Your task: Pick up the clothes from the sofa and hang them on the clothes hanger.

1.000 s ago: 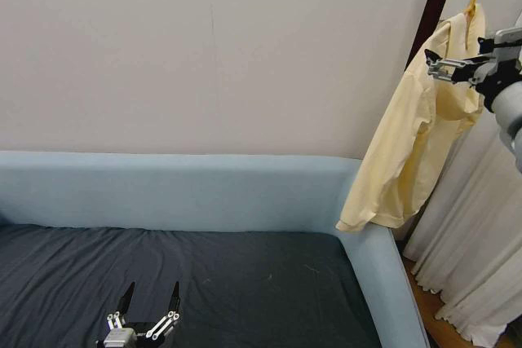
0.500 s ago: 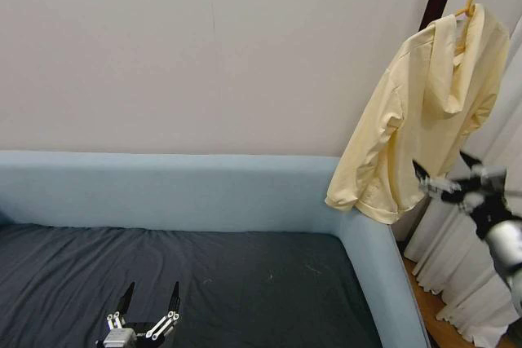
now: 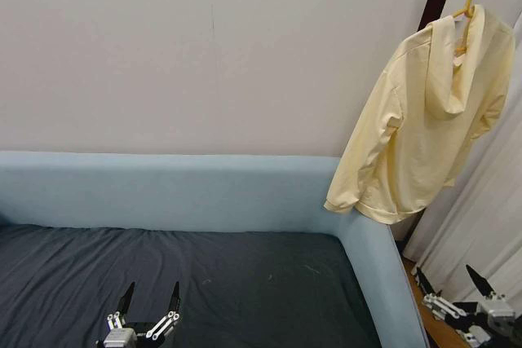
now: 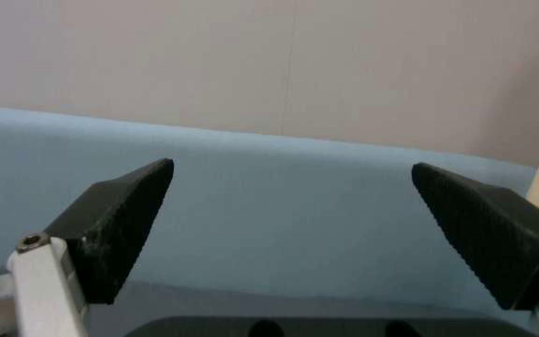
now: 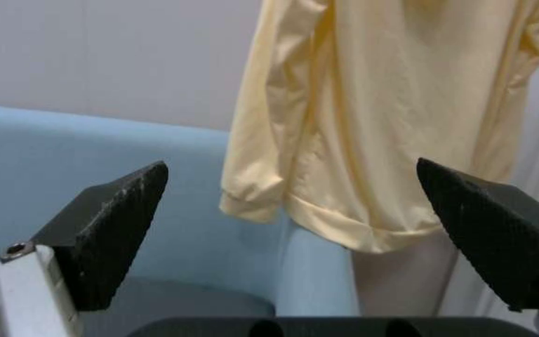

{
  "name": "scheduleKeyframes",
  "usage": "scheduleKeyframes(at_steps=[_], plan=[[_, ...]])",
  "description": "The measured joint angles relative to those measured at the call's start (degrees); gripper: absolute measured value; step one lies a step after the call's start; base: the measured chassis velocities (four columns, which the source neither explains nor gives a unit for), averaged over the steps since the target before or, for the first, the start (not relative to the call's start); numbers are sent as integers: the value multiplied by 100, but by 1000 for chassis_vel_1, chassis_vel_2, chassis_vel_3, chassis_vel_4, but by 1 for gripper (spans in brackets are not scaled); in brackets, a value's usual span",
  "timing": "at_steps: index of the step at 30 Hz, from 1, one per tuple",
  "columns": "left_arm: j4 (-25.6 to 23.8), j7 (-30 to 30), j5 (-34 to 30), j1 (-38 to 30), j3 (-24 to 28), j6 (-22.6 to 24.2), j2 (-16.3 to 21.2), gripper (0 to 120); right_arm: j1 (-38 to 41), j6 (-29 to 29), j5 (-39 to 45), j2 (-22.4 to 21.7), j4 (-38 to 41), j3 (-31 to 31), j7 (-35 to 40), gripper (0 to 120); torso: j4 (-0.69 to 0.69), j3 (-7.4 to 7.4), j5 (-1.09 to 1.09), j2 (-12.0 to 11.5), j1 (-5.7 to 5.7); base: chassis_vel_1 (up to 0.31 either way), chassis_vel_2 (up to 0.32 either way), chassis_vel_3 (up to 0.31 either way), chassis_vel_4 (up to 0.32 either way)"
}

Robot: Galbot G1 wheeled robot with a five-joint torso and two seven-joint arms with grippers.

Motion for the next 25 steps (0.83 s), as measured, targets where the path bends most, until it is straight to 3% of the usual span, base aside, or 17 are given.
scheduleKeyframes(at_steps=[7,25], plan=[[-1,0,0,0,0,0,0,100,-169,292,-401,275,-35,-439,-105,100,-1,1,1,0,0,0,0,0,0],[-1,0,0,0,0,1,0,100,-139,277,-405,239,-129,-463,26,100,-1,0,2,0,1,0,0,0,0]])
